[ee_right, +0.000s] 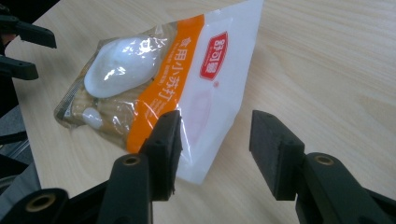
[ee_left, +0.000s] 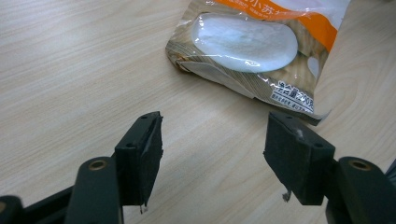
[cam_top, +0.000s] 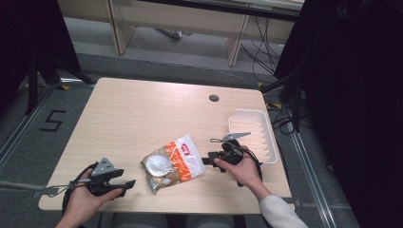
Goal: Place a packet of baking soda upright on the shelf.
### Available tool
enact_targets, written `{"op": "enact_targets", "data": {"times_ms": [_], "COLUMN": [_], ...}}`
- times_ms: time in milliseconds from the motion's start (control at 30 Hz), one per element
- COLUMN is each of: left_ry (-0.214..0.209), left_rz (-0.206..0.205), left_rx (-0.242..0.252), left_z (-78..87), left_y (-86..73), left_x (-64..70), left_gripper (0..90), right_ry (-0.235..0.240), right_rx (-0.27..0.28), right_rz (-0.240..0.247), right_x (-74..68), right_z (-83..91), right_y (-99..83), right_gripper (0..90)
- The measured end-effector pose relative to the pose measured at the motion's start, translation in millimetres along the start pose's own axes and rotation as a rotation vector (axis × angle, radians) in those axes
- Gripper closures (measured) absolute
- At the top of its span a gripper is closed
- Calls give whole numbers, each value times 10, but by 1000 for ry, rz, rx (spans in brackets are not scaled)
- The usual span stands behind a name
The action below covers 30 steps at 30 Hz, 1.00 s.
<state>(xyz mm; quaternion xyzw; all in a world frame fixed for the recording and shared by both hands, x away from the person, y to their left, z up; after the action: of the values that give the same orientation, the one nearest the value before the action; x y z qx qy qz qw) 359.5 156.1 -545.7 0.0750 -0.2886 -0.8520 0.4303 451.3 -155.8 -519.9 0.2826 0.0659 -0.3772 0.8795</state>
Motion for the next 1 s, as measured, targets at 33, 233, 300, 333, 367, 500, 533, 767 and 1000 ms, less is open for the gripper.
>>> {"op": "enact_targets", "data": {"times_ms": [33, 233, 300, 333, 367, 500, 533, 767, 1000], "left_ry": [-1, -9, -4, -4, -3, -1, -7, -4, -5], "left_rz": [3, 38, 24, 25, 28, -1, 13, 26, 23], "left_rx": [3, 22, 19, 13, 13, 0, 14, 15, 14], "left_z": [-2, -18, -13, -14, -14, -1, -9, -12, -12], "left_y": [2, 23, 20, 13, 14, 1, 13, 13, 13], "left_x": [2, 25, 16, 15, 15, 1, 14, 15, 13], "left_gripper": [362, 362, 362, 362, 362, 361, 362, 361, 361], "right_ry": [-4, 7, 31, 33, 28, 31, 32, 43, 60], "right_rx": [-5, -26, -40, -51, -50, -70, -71, -84, -97], "right_rz": [5, -12, -8, -38, -23, -25, -25, -15, -47], "right_x": [13, 39, 51, 36, 59, 63, 59, 78, 79], "right_z": [-22, -158, -201, -218, -235, -315, -335, -420, -476], "right_y": [23, 139, 168, 176, 197, 243, 251, 306, 344], "right_gripper": [535, 524, 524, 524, 524, 518, 517, 512, 509]}}
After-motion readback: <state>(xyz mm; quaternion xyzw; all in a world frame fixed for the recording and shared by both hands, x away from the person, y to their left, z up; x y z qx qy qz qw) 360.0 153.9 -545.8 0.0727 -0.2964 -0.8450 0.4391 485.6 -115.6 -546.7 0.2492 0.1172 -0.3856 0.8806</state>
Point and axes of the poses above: each handheld gripper's, and its own axes: z roughly backward along the jaws, y roughly out of its top, x roughly to its right, the point moved 8 cm from there along -z, roughly forward along the jaws, and after that the axes turned 15 degrees about -x, right-handed, at the moved point
